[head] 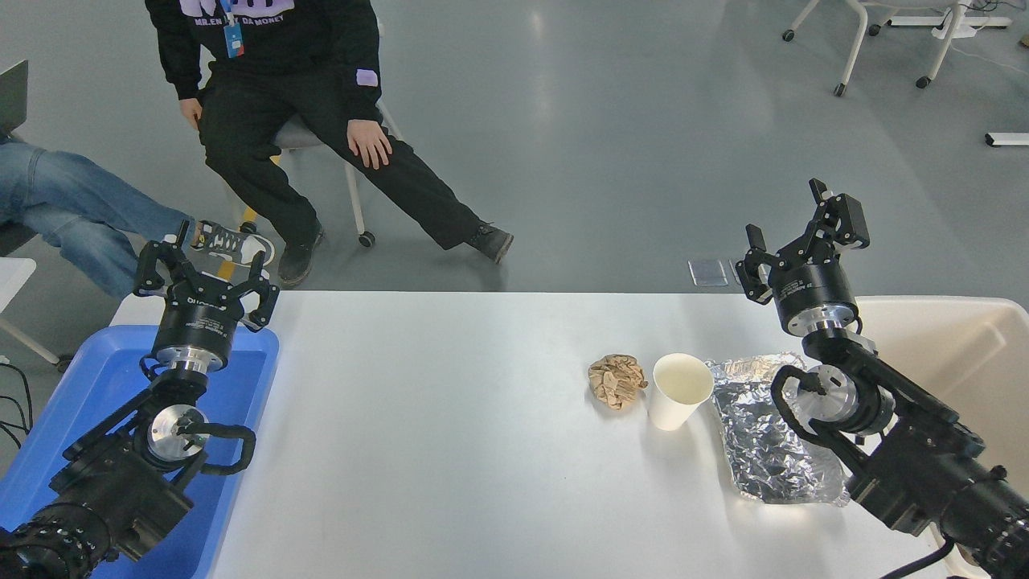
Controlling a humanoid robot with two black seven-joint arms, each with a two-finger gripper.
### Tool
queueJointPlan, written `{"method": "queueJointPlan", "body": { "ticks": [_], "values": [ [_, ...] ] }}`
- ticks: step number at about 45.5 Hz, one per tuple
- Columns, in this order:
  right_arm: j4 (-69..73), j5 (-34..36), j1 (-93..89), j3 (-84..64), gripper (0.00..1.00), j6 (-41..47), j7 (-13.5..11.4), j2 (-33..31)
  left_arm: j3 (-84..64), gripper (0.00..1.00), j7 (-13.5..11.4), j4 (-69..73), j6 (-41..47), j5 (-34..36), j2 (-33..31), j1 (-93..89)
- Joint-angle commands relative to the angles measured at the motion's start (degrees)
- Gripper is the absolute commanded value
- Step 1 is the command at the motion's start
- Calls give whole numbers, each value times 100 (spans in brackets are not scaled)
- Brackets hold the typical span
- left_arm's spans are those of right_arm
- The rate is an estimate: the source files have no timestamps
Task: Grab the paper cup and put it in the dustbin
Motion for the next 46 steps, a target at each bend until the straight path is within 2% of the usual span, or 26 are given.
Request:
{"method": "queueJointPlan", "body": {
  "ticks": [1, 46],
  "values": [
    [3, 0, -1, -1, 100, -9, 0, -4, 0, 99, -6, 0, 0, 1, -5, 0],
    [-59, 0, 78, -10, 100, -18, 0, -13, -9, 99, -6, 0, 0, -7, -5, 0]
  ]
}}
